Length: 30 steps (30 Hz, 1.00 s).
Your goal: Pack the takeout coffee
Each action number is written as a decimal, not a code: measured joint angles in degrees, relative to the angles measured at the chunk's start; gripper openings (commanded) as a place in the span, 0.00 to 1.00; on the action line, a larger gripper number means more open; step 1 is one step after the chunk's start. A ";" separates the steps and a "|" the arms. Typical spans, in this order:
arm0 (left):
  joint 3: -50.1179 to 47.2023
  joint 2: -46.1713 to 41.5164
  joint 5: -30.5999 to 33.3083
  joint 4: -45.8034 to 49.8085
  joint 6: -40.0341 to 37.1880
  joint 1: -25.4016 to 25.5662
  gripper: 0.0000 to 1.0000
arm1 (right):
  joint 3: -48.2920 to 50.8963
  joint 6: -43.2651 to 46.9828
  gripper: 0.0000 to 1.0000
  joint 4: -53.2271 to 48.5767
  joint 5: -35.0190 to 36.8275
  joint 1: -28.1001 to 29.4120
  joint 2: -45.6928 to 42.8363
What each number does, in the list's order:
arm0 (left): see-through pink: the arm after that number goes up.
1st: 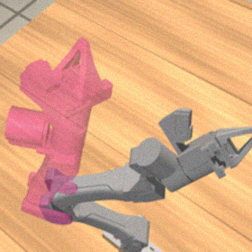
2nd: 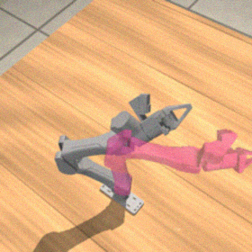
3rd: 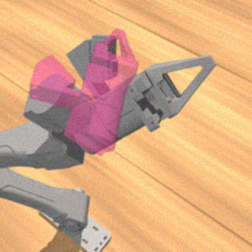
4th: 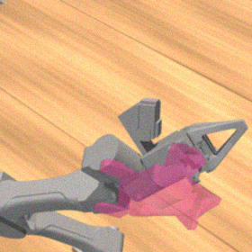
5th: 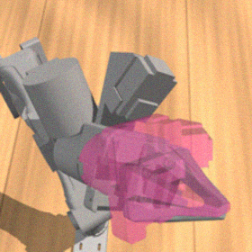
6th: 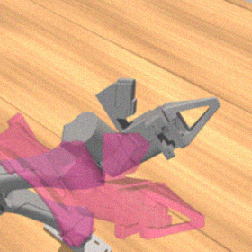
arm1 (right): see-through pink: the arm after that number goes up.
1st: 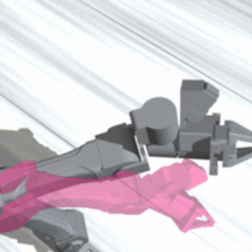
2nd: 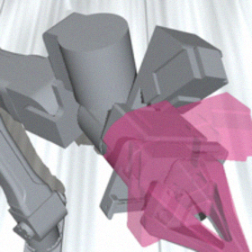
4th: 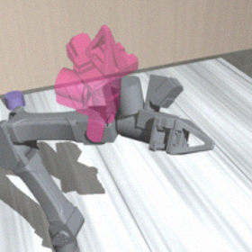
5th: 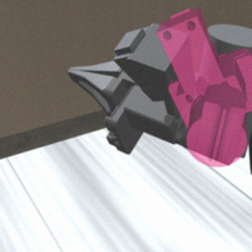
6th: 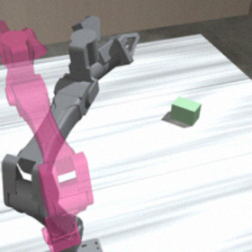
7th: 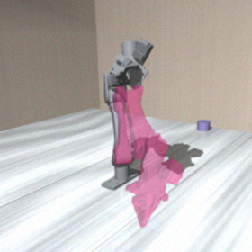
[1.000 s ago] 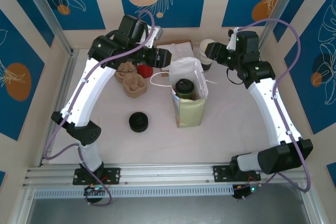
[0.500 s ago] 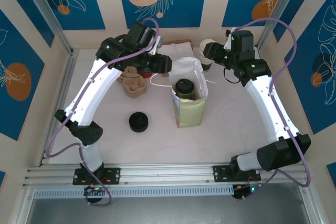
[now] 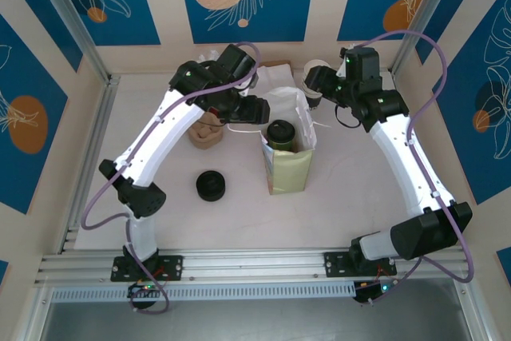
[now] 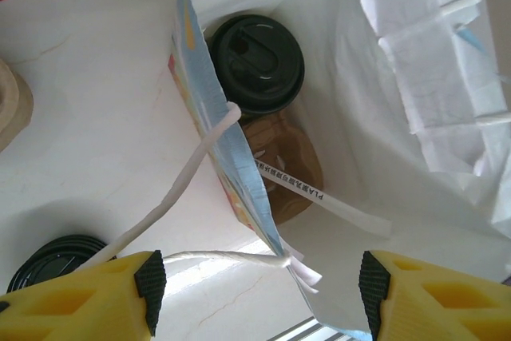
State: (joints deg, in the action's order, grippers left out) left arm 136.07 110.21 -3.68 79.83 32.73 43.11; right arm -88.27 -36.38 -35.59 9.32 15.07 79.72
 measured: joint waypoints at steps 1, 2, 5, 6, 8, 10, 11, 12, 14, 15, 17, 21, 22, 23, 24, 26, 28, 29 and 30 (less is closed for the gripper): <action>-0.07 0.28 -0.02 -0.02 0.22 0.00 0.67 | 0.00 -0.13 0.61 -0.02 0.24 0.26 0.00; -0.07 0.57 -0.04 -0.04 0.42 0.00 0.66 | 0.00 -0.31 0.61 -0.02 0.46 0.48 0.00; -0.09 1.22 -0.09 -0.07 1.29 0.00 0.67 | 0.00 -0.94 0.61 -0.07 1.11 1.01 0.00; -0.17 1.42 -0.09 -0.11 1.51 0.00 0.66 | 0.00 -1.18 0.61 -0.13 1.29 1.14 0.00; -1.20 1.60 -0.09 -0.63 1.99 0.00 0.63 | 0.00 -1.55 0.61 -0.28 1.70 1.46 0.00; -2.51 1.75 -0.09 -1.33 2.47 0.00 0.62 | 0.00 -1.68 0.61 -0.44 2.03 1.68 0.00; -2.97 2.01 -0.09 -1.53 2.78 0.00 0.61 | 0.00 -1.79 0.61 -0.48 2.27 1.84 0.00; -3.32 2.36 -0.09 -1.77 2.99 0.00 0.59 | 0.00 -1.84 0.61 -0.48 2.36 1.90 0.00; -3.96 2.91 -0.07 -2.49 3.32 0.00 0.54 | 0.00 -2.03 0.61 -0.59 2.56 2.19 0.00; -4.46 3.15 -0.07 -3.04 3.45 0.00 0.49 | 0.00 -2.05 0.61 -0.66 2.69 2.23 0.00; -5.55 3.43 -0.04 -4.09 3.69 0.00 0.43 | 0.00 -2.19 0.61 -0.74 2.80 2.47 0.00; -6.29 4.04 0.59 -5.53 3.91 0.00 0.30 | 0.00 -2.19 0.61 -0.92 2.99 2.62 0.00; -6.29 4.11 0.81 -5.81 3.74 -0.02 0.27 | 0.00 -2.19 0.61 -0.92 3.13 2.62 0.00; -6.29 4.11 1.01 -6.16 3.80 -0.02 0.24 | 0.00 -2.19 0.61 -0.92 3.21 2.62 0.00; -6.29 4.11 1.29 -6.49 3.78 -0.02 0.22 | 0.00 -2.19 0.61 -0.92 3.39 2.62 0.00; -6.29 4.11 1.92 -6.99 3.61 -0.02 0.19 | 0.00 -2.19 0.61 -0.92 3.48 2.60 0.00; -6.29 4.11 2.51 -7.02 3.41 -0.09 0.16 | 0.00 -2.16 0.61 -0.92 3.61 2.60 0.00; -6.29 4.11 2.78 -6.99 3.39 -0.15 0.15 | 0.00 -2.14 0.61 -0.92 3.61 2.60 0.00; -6.29 4.11 2.95 -6.99 3.34 -0.24 0.13 | 0.00 -2.12 0.61 -0.92 3.63 2.60 0.00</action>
State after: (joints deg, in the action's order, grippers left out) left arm 129.78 114.32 -0.73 72.84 36.07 42.87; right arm -88.27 -38.50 -36.51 12.95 17.67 79.72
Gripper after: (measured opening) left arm 0.155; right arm 0.610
